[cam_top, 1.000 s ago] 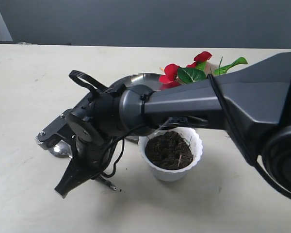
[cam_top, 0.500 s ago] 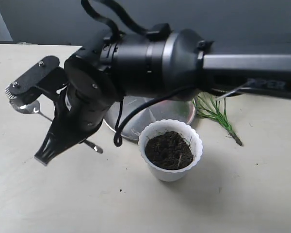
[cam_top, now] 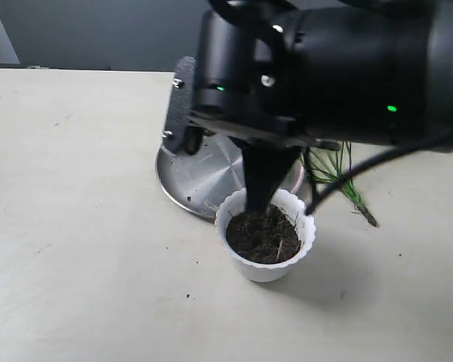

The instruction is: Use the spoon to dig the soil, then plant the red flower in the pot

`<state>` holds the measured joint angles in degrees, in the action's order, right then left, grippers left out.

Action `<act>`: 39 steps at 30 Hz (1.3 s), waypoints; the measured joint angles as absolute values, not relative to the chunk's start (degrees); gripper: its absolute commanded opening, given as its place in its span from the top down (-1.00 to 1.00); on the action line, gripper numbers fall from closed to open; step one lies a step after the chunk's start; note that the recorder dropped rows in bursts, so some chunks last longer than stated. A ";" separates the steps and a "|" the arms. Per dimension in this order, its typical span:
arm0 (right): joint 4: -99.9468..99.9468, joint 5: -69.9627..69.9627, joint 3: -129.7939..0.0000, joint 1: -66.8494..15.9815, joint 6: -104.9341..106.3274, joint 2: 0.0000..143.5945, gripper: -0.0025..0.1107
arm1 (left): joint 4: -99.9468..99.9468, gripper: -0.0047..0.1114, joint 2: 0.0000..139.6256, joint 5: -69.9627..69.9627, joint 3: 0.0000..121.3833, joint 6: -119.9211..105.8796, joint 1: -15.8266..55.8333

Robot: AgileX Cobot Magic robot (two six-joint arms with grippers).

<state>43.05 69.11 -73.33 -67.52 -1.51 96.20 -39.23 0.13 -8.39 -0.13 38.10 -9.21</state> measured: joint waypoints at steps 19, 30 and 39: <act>39.91 69.61 -54.11 -71.83 4.96 88.67 0.97 | -39.23 0.91 0.13 -8.39 -0.13 38.10 -9.21; 42.65 69.29 -54.11 -71.83 4.55 95.59 0.97 | -39.23 0.91 0.13 -8.39 -0.13 38.10 -9.21; 41.10 69.40 -54.11 -71.83 3.17 90.46 0.97 | -39.23 0.91 0.13 -8.39 -0.13 38.10 -9.21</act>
<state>41.10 69.40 -54.11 -71.83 3.17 90.46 -39.23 0.13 -8.39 -0.13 38.10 -9.21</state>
